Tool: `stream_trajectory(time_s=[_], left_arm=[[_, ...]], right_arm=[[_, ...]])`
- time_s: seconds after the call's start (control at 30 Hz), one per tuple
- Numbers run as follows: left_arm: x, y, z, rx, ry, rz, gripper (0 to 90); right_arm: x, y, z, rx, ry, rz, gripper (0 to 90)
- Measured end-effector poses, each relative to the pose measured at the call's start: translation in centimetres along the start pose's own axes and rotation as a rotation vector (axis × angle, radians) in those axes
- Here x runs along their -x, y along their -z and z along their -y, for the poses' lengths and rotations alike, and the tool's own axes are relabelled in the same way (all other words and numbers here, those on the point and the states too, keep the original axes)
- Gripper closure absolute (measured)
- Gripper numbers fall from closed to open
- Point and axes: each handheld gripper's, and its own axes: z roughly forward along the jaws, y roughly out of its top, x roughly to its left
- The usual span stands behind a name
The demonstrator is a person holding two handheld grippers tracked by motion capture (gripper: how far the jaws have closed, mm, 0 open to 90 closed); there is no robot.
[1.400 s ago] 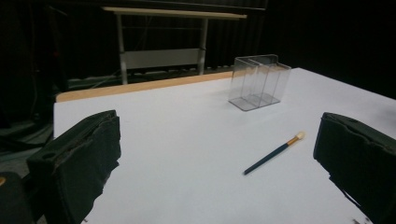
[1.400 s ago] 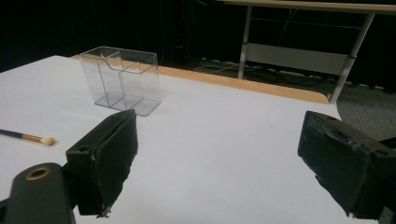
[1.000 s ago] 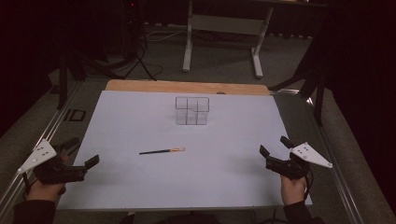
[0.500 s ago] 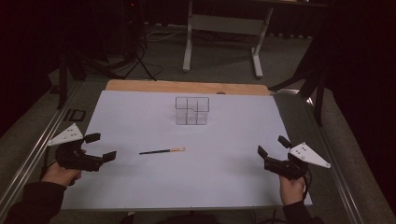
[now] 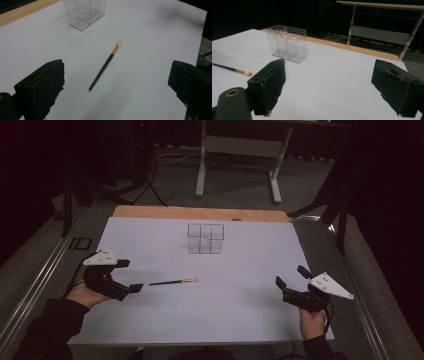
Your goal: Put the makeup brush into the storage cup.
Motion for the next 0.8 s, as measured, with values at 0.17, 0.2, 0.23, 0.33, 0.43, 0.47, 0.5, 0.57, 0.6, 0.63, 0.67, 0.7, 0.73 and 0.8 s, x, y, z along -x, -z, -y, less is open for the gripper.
stream_trajectory(time_s=[0.17, 0.2, 0.23, 0.33, 0.43, 0.47, 0.5, 0.57, 0.6, 0.63, 0.67, 0.7, 0.73, 0.8], left_arm=[[-0.3, -1.2, -0.7, -0.053, -0.008, 0.037, 1.0], [-0.3, -1.5, -0.8, -0.064, -0.013, 0.042, 1.0], [-0.3, -1.7, -0.9, -0.077, -0.018, 0.051, 1.1], [-0.2, -2.6, -1.4, -0.106, -0.047, 0.070, 1.1], [-0.2, -3.4, -1.8, -0.120, -0.069, 0.081, 1.1], [-0.1, -3.7, -2.0, -0.132, -0.079, 0.075, 1.1], [-0.1, -4.0, -2.1, -0.141, -0.085, 0.085, 1.1], [0.0, -4.5, -2.4, -0.160, -0.102, 0.090, 1.1], [0.0, -4.7, -2.6, -0.168, -0.109, 0.098, 1.1], [0.0, -4.8, -2.7, -0.174, -0.122, 0.094, 1.2], [0.0, -5.1, -2.9, -0.182, -0.123, 0.096, 1.2], [0.0, -5.3, -3.0, -0.192, -0.131, 0.101, 1.3], [0.1, -5.5, -3.1, -0.197, -0.140, 0.095, 1.4], [0.1, -5.8, -3.4, -0.214, -0.156, 0.104, 1.8]], right_arm=[[0.0, 0.0, 0.0, -0.005, -0.001, -0.010, 12.0], [0.0, 0.0, 0.0, -0.006, -0.001, -0.013, 12.0], [0.0, 0.0, 0.0, -0.006, -0.001, -0.015, 12.0], [0.0, -0.1, 0.0, -0.008, -0.002, -0.015, 12.1], [0.0, -0.2, 0.1, -0.013, 0.002, -0.018, 12.1], [0.0, -0.1, 0.1, -0.012, 0.002, -0.019, 12.0], [0.0, -0.1, 0.1, -0.010, 0.000, -0.019, 12.0], [0.0, -0.1, 0.0, -0.009, -0.001, -0.019, 12.0], [0.0, -0.1, 0.0, -0.009, -0.001, -0.020, 12.0], [0.0, -0.1, 0.0, -0.010, -0.001, -0.020, 12.1], [0.0, -0.1, 0.0, -0.010, 0.000, -0.020, 12.1], [0.0, -0.1, 0.0, -0.011, 0.001, -0.020, 12.0], [0.0, -0.1, 0.1, -0.010, 0.001, -0.022, 12.1], [0.0, -0.2, 0.1, -0.012, 0.002, -0.022, 12.1]])
